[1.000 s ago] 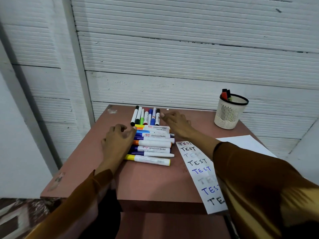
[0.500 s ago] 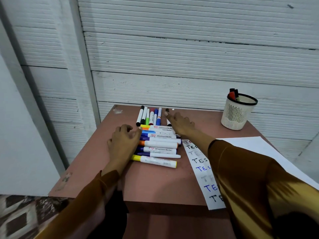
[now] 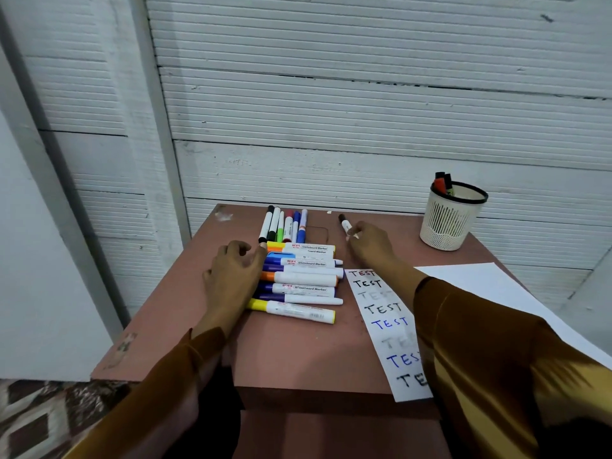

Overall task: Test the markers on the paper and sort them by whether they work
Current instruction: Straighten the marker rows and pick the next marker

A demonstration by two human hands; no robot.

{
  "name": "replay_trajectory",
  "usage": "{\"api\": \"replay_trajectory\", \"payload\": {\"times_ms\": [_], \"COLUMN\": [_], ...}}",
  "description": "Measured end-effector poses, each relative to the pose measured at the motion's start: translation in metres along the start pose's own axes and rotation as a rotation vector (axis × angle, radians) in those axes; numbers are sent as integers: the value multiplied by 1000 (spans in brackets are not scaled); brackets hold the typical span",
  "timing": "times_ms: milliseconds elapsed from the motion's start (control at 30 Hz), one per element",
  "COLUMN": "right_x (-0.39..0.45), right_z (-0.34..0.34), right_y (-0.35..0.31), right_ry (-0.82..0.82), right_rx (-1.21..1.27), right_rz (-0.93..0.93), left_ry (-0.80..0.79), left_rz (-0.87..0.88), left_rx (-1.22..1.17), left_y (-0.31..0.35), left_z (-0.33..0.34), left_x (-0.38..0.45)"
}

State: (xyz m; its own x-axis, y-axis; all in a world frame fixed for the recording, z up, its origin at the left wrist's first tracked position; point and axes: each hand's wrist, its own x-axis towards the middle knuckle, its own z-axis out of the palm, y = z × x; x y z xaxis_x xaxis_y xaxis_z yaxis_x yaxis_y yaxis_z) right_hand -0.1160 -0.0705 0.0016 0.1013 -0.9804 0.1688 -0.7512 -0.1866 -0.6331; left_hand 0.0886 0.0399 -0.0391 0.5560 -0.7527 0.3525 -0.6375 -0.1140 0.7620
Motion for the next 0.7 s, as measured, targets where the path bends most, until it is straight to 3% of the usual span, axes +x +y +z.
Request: {"api": "replay_trajectory", "payload": {"times_ms": [200,400,467,600,700], "right_x": [-22,-55,-67,-87,-94], "right_z": [-11,-24,-32,-46,-50], "right_y": [12,-4,-8,-15,-16], "right_ry": [178,231,179,-21,-148], "right_rx": [283,738,794,855,905], "right_rz": [8,60,10,-94,-119], "left_ry": [30,93,134,223,244], "left_rz": [22,59,224,755,894], "left_rx": [-27,-185,-75,262,386], "left_y": [1,5,9,35,55], "left_z": [1,-7,-10,0,15], "left_x": [-1,-4,-6,-11,-17]}}
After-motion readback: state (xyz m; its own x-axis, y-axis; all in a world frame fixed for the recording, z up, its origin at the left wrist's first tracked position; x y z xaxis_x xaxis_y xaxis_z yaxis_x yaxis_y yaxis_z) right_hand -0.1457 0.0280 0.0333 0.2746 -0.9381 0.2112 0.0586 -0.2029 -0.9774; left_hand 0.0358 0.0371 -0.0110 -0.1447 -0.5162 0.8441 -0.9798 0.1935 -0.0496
